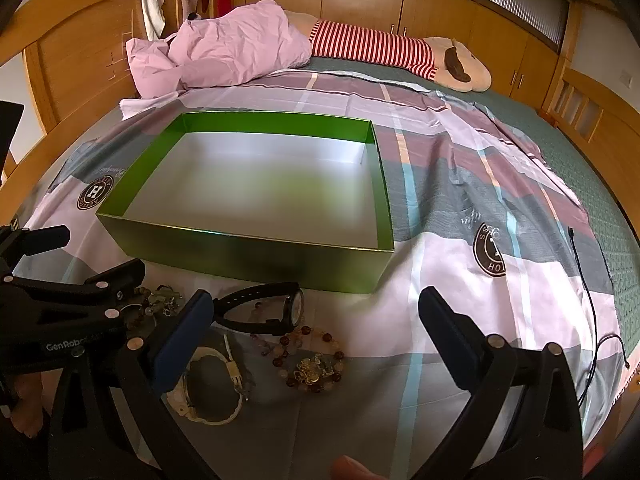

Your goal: Organize jewelry

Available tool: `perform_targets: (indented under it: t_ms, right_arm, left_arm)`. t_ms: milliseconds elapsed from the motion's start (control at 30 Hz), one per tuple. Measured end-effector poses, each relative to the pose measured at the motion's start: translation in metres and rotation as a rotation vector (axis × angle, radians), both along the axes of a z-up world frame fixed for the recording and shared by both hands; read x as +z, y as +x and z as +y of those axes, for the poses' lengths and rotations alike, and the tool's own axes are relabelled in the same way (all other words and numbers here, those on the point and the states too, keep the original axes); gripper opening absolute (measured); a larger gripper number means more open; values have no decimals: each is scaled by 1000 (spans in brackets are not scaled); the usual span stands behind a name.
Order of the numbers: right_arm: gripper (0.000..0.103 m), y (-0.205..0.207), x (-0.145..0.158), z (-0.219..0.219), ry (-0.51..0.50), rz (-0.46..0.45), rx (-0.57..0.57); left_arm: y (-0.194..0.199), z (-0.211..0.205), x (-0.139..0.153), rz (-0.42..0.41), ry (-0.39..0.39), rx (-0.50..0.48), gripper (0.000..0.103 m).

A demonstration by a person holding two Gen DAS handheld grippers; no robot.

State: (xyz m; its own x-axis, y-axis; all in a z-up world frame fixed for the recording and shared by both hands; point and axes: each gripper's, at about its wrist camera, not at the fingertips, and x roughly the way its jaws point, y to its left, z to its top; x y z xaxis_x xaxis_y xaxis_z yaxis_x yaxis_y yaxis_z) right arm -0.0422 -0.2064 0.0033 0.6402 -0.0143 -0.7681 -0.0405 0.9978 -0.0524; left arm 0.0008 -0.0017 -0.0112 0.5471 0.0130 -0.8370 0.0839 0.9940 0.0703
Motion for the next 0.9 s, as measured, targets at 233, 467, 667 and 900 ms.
perform_targets:
  t_ms: [233,467,667,900]
  right_arm:
    - [101,0,0,0,-1,1,1]
    - [101,0,0,-1,-1,2,1]
    - [101,0,-2,-3,-1,5,1]
    - [101,0,-2,-3,0,6,1]
  left_arm:
    - [0,-1,0,3,2,-1,99]
    - [0,-1,-2,7,5,-4,99]
    - [-1,-1,-3,14,10,-4,99]
    - [-1,-2,-3,18,12,-4,99]
